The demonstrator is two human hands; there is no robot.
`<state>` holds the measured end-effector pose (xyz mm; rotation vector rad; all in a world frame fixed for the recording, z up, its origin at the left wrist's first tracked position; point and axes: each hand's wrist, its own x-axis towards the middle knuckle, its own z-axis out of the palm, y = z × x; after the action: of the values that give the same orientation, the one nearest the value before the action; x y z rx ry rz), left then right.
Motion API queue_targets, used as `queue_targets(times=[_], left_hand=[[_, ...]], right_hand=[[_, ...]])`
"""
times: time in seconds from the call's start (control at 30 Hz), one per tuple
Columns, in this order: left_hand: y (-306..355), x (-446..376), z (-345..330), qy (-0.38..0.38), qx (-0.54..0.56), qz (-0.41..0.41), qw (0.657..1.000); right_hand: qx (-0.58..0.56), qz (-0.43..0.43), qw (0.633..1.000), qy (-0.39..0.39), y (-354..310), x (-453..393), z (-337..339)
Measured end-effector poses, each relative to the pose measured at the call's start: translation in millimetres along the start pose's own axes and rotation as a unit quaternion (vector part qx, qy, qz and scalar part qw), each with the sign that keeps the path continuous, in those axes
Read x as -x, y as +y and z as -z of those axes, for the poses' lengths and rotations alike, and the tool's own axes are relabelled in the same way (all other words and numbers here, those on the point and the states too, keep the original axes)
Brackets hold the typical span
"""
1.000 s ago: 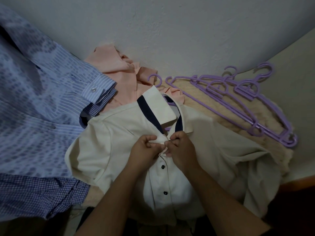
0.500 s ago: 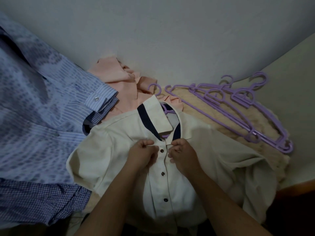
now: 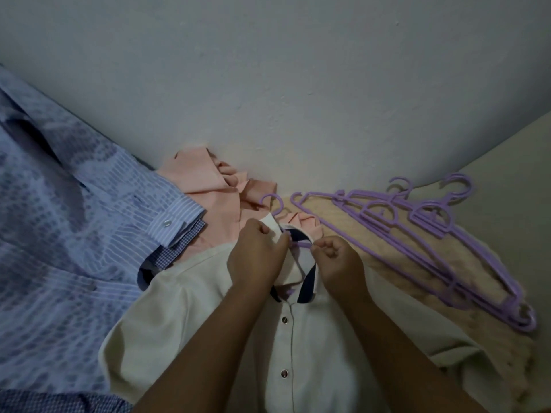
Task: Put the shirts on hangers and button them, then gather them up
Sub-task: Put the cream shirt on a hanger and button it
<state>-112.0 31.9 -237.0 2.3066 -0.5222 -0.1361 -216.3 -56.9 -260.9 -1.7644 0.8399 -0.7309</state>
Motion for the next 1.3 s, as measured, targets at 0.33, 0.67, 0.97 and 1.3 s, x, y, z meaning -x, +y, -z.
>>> queue_targets(times=[0.33, 0.67, 0.97, 1.3], left_hand=[[12, -19, -8, -0.003, -0.109, -0.082, 0.991], [-7, -17, 28, -0.178, -0.146, -0.076, 0.970], [1, 7, 70, -0.196, -0.060, -0.066, 0.977], [-29, 32, 95, -0.249, 0.183, 0.043, 0.950]], right_hand=[[0.018, -0.002, 1.000, -0.010, 17, -18, -15], [0.140, -0.024, 0.986, -0.083, 18, -14, -12], [0.101, -0.047, 0.987, -0.114, -12, 5, 11], [-0.082, -0.159, 0.953, -0.244, -34, 22, 46]])
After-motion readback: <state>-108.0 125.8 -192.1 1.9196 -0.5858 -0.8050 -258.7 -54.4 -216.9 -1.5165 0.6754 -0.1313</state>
